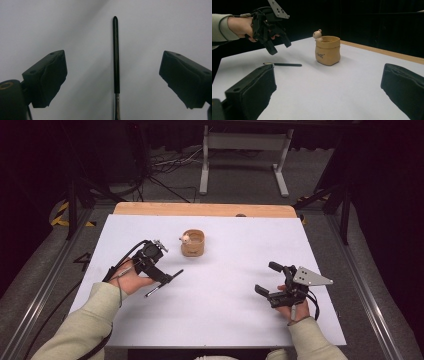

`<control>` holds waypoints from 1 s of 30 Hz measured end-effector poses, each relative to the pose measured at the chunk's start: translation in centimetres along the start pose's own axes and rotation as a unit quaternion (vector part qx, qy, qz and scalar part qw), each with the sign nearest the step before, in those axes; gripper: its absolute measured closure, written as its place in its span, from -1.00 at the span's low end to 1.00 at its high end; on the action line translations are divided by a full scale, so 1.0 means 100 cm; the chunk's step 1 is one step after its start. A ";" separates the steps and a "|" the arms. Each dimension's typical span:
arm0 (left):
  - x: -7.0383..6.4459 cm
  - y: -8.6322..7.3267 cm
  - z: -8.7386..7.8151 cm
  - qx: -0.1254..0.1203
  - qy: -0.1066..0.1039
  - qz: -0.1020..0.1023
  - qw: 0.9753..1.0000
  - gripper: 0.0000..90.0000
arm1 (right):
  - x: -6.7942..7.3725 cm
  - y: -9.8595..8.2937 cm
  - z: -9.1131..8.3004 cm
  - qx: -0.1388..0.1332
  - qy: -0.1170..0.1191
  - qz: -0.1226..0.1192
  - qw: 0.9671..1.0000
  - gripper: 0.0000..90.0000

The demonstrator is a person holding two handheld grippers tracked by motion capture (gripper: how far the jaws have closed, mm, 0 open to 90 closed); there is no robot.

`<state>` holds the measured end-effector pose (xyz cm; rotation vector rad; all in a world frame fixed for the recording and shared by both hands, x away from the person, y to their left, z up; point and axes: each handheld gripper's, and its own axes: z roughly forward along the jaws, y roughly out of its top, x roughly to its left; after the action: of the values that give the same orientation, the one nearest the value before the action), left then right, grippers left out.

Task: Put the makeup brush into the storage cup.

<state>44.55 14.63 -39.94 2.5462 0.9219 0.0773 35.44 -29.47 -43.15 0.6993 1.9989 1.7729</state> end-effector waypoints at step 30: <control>0.002 -0.007 0.028 0.050 0.003 -0.007 0.999 -0.63 | -0.001 0.000 0.001 0.006 -0.001 0.007 1.000 -0.99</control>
<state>44.84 14.21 -42.74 2.6320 0.9673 0.0357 35.58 -29.43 -43.20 0.7196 2.0101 1.7684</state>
